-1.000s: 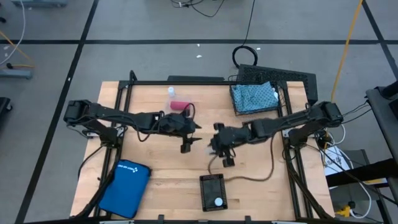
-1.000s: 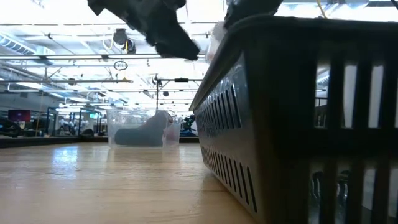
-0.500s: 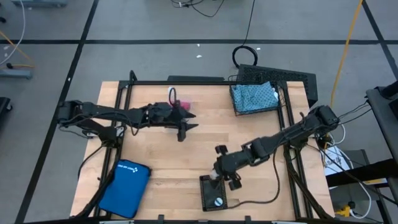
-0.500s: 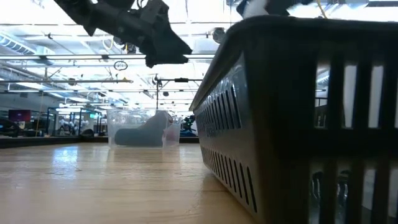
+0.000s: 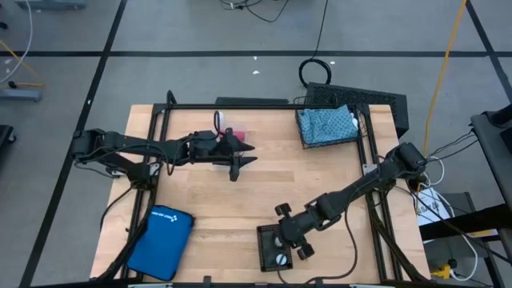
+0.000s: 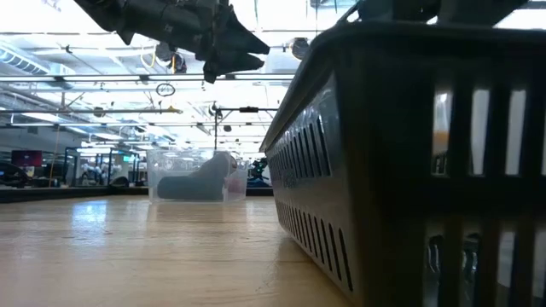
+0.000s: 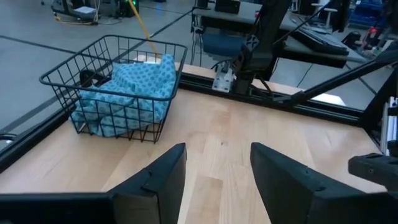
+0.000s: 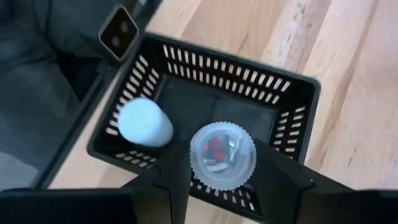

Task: Pick & Place Medicine items
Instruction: Put the left transparent pill bottle into the black bin

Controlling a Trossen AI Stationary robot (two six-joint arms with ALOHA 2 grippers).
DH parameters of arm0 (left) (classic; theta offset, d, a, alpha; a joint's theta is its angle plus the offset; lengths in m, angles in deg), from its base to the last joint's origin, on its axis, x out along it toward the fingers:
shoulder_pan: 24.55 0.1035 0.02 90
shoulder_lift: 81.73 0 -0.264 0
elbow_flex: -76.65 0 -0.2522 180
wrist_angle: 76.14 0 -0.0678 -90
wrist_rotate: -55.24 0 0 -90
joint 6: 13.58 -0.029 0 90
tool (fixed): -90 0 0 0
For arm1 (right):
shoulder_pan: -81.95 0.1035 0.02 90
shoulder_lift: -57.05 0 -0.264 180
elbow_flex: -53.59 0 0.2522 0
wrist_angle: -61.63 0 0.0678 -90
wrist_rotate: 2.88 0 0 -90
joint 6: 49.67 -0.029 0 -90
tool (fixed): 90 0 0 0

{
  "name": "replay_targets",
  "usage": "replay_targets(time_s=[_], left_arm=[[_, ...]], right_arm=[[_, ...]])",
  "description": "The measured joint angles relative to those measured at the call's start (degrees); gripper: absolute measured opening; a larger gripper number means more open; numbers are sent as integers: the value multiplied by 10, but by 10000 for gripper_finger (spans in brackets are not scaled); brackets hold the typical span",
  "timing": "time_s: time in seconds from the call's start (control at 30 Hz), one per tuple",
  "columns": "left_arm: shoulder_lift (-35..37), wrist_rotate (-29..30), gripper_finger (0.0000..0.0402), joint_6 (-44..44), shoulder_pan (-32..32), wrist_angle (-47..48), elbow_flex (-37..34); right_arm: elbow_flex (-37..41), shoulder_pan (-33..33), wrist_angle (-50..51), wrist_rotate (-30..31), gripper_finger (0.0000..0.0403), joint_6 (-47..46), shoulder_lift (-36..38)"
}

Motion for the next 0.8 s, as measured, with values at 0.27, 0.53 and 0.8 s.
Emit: replay_targets(time_s=[0.27, 0.53, 0.8], left_arm=[[0, 0, 203, -2, 0, 1, 0], [0, 0, 223, -5, 0, 2, 0], [0, 0, 217, -11, 0, 2, 0]], right_arm=[[0, -20, 3, -14, 134, 38, -16], [0, -35, 6, -14, 135, 80, -18], [0, -45, 3, -32, 135, 106, -36]])
